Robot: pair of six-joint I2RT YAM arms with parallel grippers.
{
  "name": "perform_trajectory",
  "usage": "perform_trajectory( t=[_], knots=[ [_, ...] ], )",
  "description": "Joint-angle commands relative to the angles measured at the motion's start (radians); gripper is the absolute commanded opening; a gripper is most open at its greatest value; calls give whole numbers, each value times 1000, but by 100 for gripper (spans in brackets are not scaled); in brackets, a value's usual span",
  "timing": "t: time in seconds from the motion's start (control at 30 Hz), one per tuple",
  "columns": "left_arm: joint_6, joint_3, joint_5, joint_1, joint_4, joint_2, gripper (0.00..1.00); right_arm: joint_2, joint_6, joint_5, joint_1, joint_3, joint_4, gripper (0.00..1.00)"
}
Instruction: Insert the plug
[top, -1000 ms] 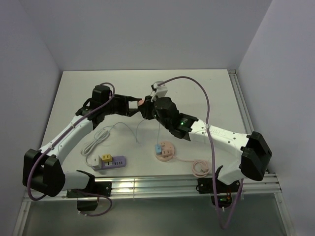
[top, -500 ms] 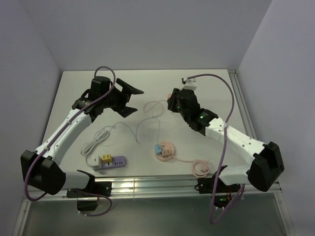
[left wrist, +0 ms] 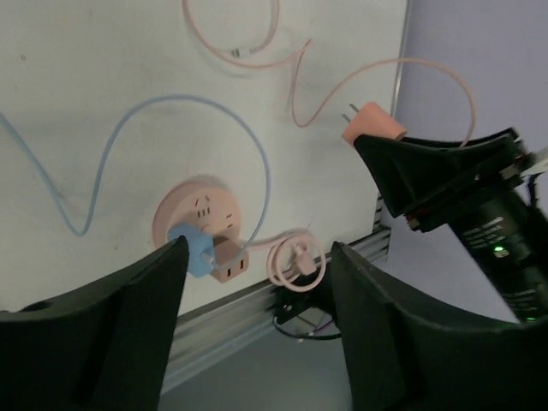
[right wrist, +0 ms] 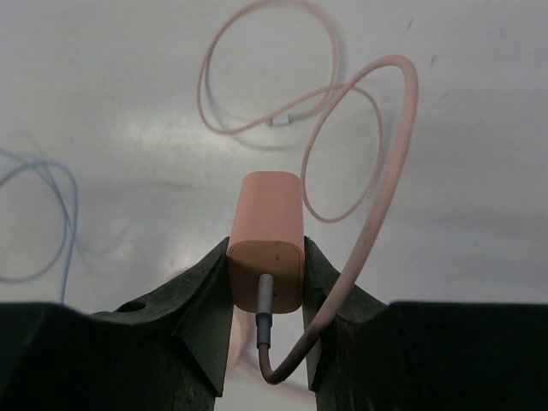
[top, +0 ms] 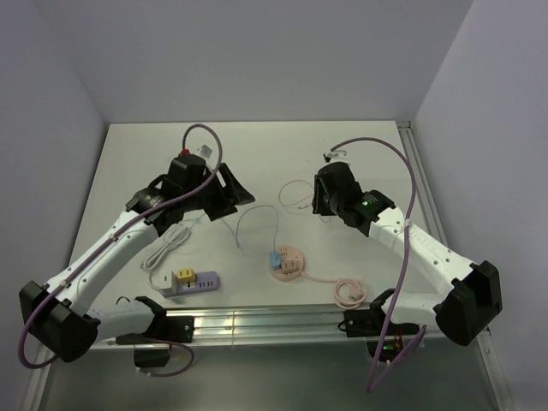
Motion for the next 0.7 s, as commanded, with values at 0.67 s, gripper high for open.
perform_trajectory(
  t=[0.67],
  knots=[
    [-142, -181, -138, -346, 23, 179, 36, 66, 5, -334, 139, -57, -221, 0]
  ],
)
